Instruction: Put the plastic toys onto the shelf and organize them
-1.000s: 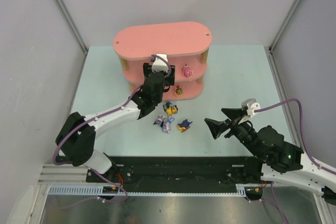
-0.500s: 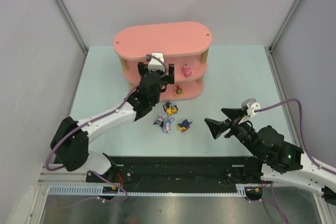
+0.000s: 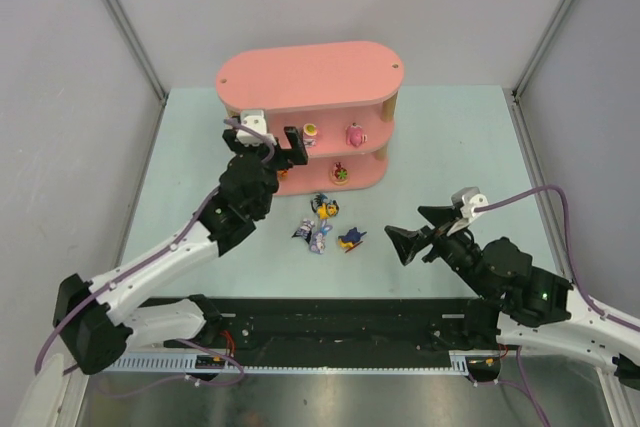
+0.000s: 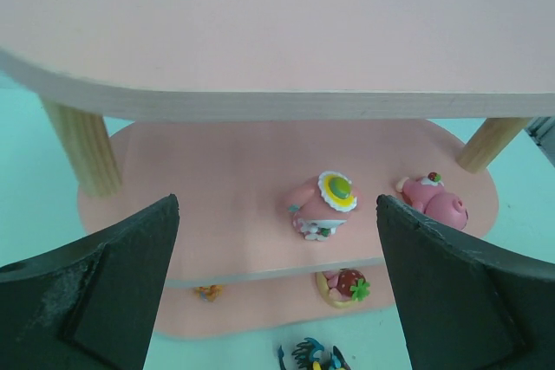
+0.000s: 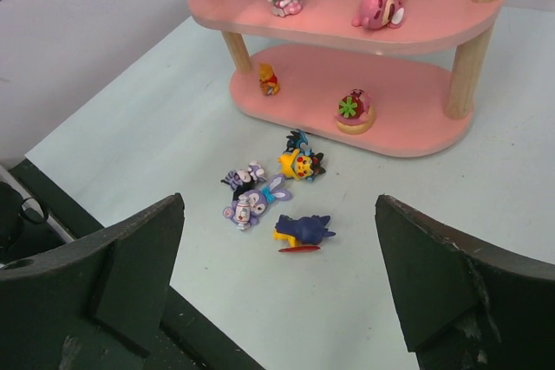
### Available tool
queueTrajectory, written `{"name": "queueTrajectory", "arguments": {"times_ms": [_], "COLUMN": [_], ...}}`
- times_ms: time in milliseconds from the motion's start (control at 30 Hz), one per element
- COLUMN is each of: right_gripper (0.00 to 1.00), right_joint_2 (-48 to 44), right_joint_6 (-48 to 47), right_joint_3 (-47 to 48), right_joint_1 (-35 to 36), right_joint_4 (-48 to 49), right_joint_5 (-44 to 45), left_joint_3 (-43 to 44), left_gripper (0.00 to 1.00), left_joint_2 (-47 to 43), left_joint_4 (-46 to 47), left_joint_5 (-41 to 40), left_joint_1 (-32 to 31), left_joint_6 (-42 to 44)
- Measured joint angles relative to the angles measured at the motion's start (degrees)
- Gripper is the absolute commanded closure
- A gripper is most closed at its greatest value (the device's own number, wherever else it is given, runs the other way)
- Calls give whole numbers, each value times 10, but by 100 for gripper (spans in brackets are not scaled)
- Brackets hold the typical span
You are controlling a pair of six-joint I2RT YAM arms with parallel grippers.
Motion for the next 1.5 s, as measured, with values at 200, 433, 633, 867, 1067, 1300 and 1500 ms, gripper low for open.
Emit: {"name": "queueTrajectory", "arguments": {"times_ms": [200,433,633,867,1067,1300,1500], "right_gripper": [0,0,0,14,16,11,10], "right_joint_2": [35,119,216,292,369,476,560], "right_joint_6": [10,65,116,137,140,125,111], "right_joint_3": [0,0,-3,-12,-38,-56,-56], "right_joint_1": [-2,-57,-145,-154,-154,-155,-177], "right_joint_4": [5,5,10,52,148,311,433], "right_joint_5": [2,-3,-80,-122,-136,-144,-166], "left_joint_3": [-49,-154,-206,-285,-306,-308,-316], "left_gripper": [0,0,3,5,5,4,3], "left_joint_2": [-99,-251,-308,-314,-296,-305,-320], "left_joint_4": [-50,-131,-214,-260,-263,-261,-256], "left_joint_5": [15,22,37,75,96,103,104], "left_joint_1": [-1,1,2,2,2,2,2], "left_joint_6": [-40,-115,-189,-259,-287,-293,-293]}}
